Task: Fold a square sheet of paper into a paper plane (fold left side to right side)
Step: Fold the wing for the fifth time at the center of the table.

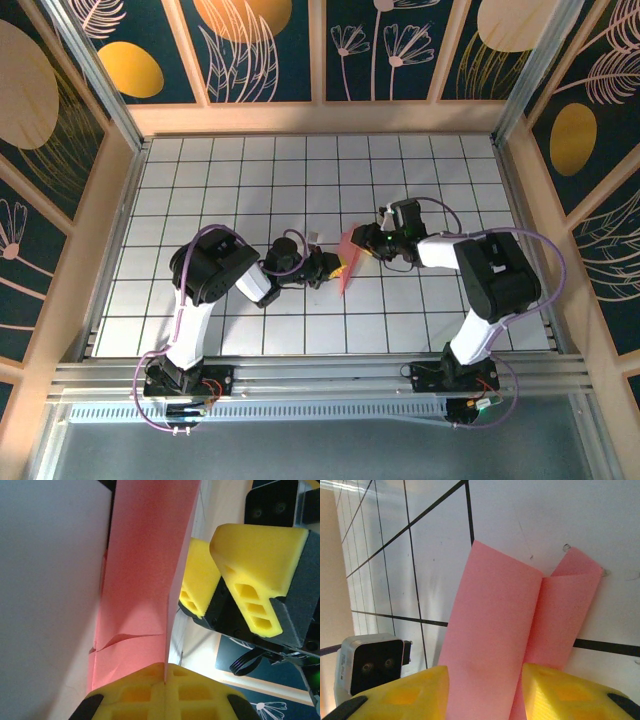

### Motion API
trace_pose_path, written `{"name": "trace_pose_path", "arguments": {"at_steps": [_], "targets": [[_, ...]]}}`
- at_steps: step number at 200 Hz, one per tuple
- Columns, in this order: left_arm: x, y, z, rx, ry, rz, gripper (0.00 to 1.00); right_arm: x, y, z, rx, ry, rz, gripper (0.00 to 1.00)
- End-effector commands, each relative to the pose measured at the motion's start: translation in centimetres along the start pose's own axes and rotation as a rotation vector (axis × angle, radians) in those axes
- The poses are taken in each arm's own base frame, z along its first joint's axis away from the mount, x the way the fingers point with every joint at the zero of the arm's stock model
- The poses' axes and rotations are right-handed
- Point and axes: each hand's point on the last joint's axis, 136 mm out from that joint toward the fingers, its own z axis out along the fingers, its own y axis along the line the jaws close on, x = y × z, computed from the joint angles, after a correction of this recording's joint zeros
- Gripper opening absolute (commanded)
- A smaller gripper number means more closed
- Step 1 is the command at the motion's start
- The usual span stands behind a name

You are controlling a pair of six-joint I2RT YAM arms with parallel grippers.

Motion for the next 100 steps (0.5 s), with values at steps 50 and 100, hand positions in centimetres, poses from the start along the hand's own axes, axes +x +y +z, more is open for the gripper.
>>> {"name": "trace_pose_path", "arguments": {"at_steps": [50, 100], "targets": [[-0.2, -0.1, 0.0, 0.029, 0.001, -0.004, 0.0, 0.6, -1.1, 1.1, 0.06, 0.023, 0.015, 0.41], [-0.2, -0.3, -0.1, 0.034, -0.002, 0.004, 0.09, 1.2, -2.2, 1.5, 0.101, 0.048, 0.03, 0.39]]}}
